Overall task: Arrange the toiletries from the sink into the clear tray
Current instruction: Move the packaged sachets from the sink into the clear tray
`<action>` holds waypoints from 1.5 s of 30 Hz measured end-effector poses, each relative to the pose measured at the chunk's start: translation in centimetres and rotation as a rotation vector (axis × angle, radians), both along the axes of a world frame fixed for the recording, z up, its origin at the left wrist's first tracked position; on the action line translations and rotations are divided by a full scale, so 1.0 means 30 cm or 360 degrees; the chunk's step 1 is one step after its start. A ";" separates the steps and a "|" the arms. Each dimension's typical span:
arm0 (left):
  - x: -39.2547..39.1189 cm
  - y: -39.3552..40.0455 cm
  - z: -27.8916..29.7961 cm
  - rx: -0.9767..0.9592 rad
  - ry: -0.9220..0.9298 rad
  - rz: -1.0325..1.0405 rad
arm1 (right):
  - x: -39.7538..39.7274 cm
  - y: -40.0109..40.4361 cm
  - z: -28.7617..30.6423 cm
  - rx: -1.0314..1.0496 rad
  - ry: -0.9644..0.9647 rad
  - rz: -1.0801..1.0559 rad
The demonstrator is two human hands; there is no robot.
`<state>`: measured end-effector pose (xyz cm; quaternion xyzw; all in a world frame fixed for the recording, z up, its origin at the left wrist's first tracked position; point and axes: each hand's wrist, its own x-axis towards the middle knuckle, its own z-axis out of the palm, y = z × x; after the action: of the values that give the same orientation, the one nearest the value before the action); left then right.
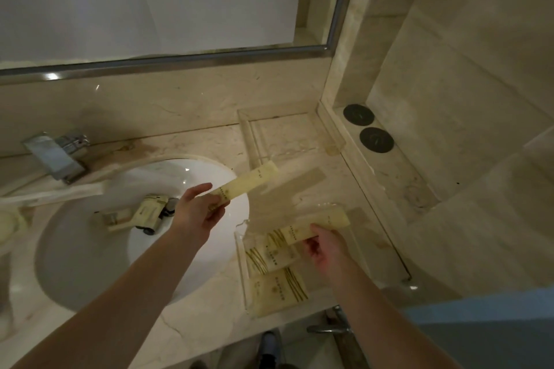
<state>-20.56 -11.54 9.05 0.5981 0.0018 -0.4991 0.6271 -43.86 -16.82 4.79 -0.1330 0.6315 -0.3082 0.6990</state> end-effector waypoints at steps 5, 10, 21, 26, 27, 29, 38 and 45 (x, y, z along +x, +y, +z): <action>-0.005 0.025 -0.027 0.0127 0.0015 -0.0108 | 0.049 0.008 -0.035 0.0031 -0.0051 0.0081; -0.031 0.050 -0.047 0.0186 -0.0035 -0.0236 | 0.098 0.003 -0.063 -0.0032 0.0065 0.0225; -0.090 0.046 -0.060 0.0196 -0.0171 -0.0522 | 0.082 0.008 -0.059 -0.0266 0.1151 0.1033; -0.113 0.027 -0.062 0.0198 -0.0202 -0.0587 | 0.048 0.004 -0.054 -0.0119 0.1092 0.0955; -0.119 0.023 -0.063 0.0201 -0.0204 -0.0591 | 0.040 0.004 -0.051 -0.0073 0.1076 0.0909; -0.130 0.016 -0.065 0.0200 -0.0212 -0.0603 | 0.025 0.001 -0.048 -0.0035 0.1080 0.0836; -0.186 0.000 -0.069 0.0208 -0.0274 -0.0712 | -0.017 -0.032 -0.001 -0.0289 0.0070 0.0086; -0.204 -0.005 -0.097 0.0326 -0.0688 -0.0935 | -0.045 -0.041 -0.032 -0.0467 0.0385 0.0374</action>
<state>-26.67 -11.70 6.14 0.7243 -0.2522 -0.5170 0.3801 -45.21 -18.04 3.82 -0.3419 0.6393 -0.2951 0.6223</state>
